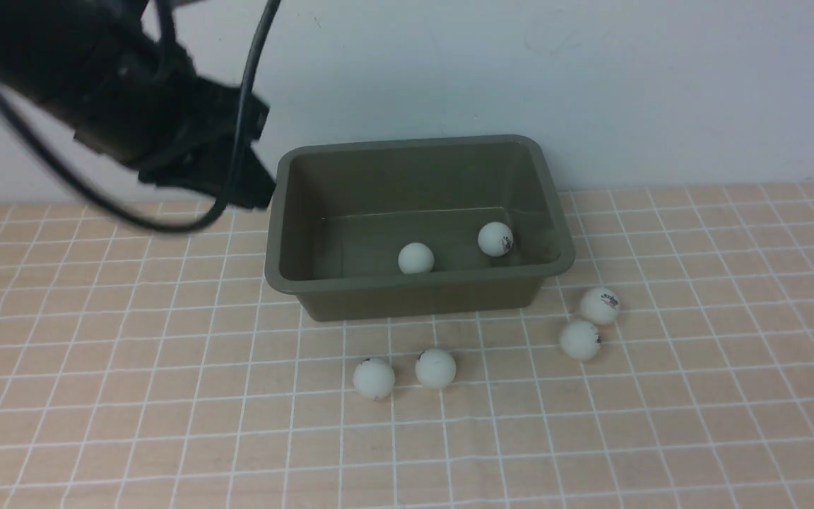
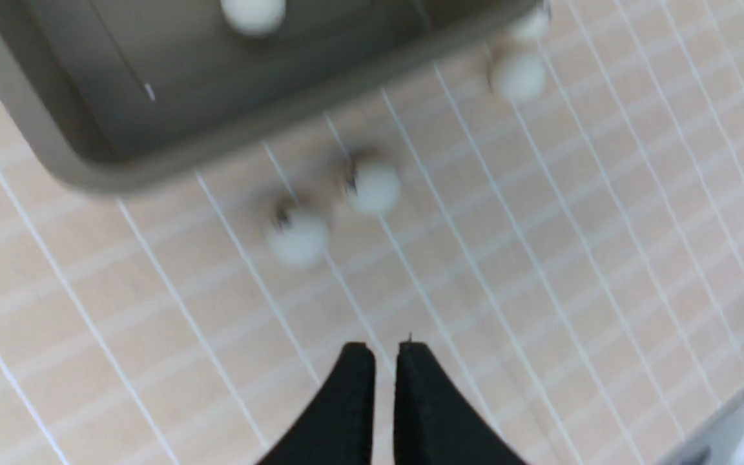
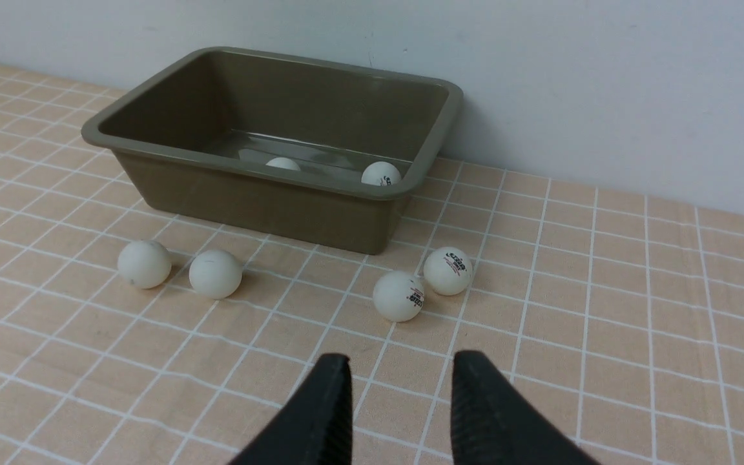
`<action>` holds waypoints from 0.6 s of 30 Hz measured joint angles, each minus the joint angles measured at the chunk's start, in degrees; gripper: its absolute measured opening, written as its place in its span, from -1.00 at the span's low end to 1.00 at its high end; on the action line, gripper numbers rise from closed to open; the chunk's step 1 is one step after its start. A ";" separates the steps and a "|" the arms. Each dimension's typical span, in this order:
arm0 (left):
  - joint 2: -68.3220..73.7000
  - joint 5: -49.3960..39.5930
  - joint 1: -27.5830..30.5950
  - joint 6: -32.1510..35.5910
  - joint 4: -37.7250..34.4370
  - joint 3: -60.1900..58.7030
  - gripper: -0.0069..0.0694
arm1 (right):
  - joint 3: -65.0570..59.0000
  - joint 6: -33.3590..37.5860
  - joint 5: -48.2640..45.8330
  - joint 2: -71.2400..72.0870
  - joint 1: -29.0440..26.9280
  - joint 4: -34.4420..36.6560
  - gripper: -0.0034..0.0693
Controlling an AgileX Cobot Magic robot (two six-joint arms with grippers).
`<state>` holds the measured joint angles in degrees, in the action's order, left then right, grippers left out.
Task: Put the table tennis balls into the box on the light coffee tablecloth.
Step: 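Reach for and grasp a ping pong ball on the table beside the basket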
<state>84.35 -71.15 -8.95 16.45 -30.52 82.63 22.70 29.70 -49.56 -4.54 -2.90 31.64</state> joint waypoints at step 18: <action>6.50 28.01 -13.16 19.04 1.71 -19.99 -0.14 | 0.00 0.00 0.11 0.00 0.00 -0.05 -0.32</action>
<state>90.85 -43.14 -22.11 35.49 -28.81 62.63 22.70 29.70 -49.45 -4.54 -2.90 31.58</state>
